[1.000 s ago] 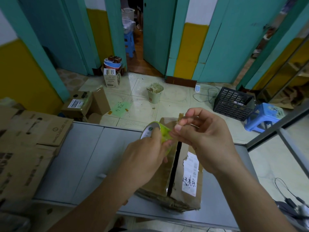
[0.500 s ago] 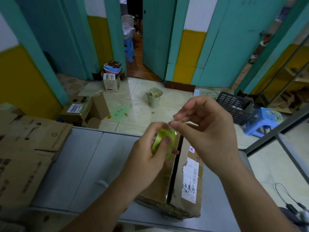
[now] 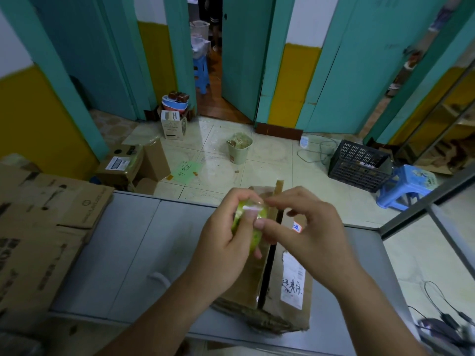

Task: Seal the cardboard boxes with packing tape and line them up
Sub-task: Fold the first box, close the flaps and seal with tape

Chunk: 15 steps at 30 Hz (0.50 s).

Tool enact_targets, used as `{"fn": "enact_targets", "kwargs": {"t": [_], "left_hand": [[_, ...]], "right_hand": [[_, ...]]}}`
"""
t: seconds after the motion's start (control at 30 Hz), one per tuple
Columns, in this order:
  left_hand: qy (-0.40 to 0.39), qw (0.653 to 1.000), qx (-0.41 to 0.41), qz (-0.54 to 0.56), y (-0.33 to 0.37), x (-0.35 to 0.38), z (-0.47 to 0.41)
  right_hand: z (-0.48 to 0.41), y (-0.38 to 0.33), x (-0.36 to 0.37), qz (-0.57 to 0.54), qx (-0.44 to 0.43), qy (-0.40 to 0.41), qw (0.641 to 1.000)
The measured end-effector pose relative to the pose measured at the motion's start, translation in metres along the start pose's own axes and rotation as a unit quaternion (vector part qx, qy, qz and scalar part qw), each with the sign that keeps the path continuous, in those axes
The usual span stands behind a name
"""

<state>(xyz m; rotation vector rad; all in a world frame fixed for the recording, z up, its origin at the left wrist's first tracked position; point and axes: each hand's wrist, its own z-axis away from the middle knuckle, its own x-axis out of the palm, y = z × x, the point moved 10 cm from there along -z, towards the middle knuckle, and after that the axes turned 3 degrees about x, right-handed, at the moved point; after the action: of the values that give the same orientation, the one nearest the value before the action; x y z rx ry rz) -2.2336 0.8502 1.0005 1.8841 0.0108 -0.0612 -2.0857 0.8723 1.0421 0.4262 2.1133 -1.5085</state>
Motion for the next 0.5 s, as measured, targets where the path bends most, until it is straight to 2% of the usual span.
{"fn": "enact_targets", "kwargs": {"t": [0.1, 0.3, 0.4, 0.5], "left_hand": [[-0.007, 1.0, -0.003, 0.005, -0.003, 0.003, 0.0], [-0.061, 0.998, 0.008, -0.007, -0.005, 0.017, 0.001], [-0.081, 0.993, -0.048, 0.066, -0.019, 0.026, 0.007], [-0.046, 0.993, -0.079, 0.071, -0.029, 0.024, 0.014]], "right_hand": [[0.003, -0.003, 0.004, -0.053, -0.017, 0.01, 0.998], [0.01, 0.0, -0.006, -0.077, -0.029, 0.097, 0.992], [0.01, 0.006, -0.015, -0.059, -0.021, 0.134, 0.989], [0.008, 0.012, -0.019, -0.045, -0.009, 0.141, 0.989]]}}
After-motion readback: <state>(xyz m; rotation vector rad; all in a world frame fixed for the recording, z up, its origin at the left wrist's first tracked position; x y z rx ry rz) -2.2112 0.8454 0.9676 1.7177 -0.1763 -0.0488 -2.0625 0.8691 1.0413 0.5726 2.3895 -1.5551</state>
